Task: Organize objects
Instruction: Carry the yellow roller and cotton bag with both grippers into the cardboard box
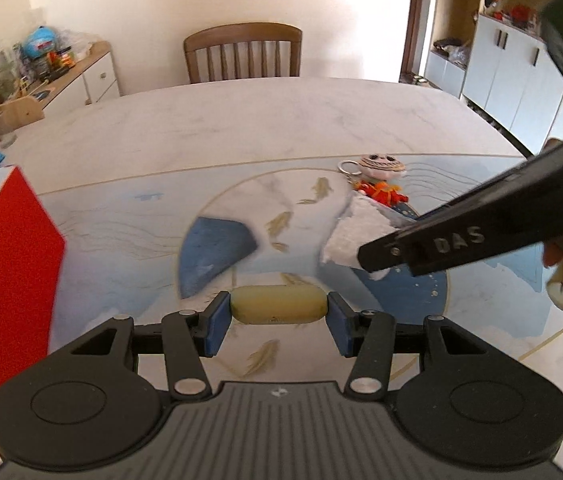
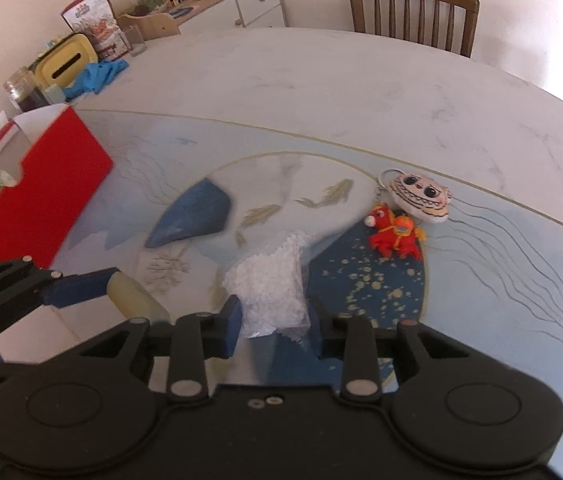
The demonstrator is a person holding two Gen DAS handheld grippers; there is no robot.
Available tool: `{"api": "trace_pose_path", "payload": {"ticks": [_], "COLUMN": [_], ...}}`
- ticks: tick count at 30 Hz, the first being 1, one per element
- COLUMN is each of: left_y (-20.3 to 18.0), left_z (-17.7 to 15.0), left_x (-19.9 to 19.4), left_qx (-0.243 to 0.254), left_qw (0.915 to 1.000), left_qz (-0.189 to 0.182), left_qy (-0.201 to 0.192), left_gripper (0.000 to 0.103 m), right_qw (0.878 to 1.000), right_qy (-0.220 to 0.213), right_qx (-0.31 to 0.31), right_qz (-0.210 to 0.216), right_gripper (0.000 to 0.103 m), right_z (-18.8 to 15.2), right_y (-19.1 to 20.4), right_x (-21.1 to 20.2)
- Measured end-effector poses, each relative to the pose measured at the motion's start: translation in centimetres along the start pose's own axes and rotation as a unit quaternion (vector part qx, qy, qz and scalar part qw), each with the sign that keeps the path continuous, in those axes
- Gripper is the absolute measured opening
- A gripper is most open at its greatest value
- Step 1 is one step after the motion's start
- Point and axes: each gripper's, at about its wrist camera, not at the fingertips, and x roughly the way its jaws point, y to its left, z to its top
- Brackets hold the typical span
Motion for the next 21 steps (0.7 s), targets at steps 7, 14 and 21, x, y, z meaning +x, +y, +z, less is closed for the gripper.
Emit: {"api": "trace_pose_path", "payload": {"ticks": [7, 14, 21], "left_y": [3.1, 7.4, 12.1], "left_z": [0.6, 1.4, 1.9], "left_x": [-2.5, -5.1, -7.6], "left_qx": [-0.019, -0.041, -0.062], "left_qw": [0.9998, 0.9989, 0.9971], "left_qz": [0.002, 0.011, 0.024], "left_qy": [-0.007, -0.019, -0.038], "left_gripper": [0.051, 0.051, 0.051], "right_qw": [1.0, 0.998, 0.997], "right_qy": [-0.023, -0.051, -0.066], "right_qx": [-0.006, -0.02, -0.037], "right_qz": [0.009, 0.019, 0.031], "right_gripper": [0.032, 0.032, 0.032], "right_z": [0.5, 1.4, 2.8], "right_y": [3.2, 7.2, 11.6], "right_x": [-2.3, -4.2, -4.9]}}
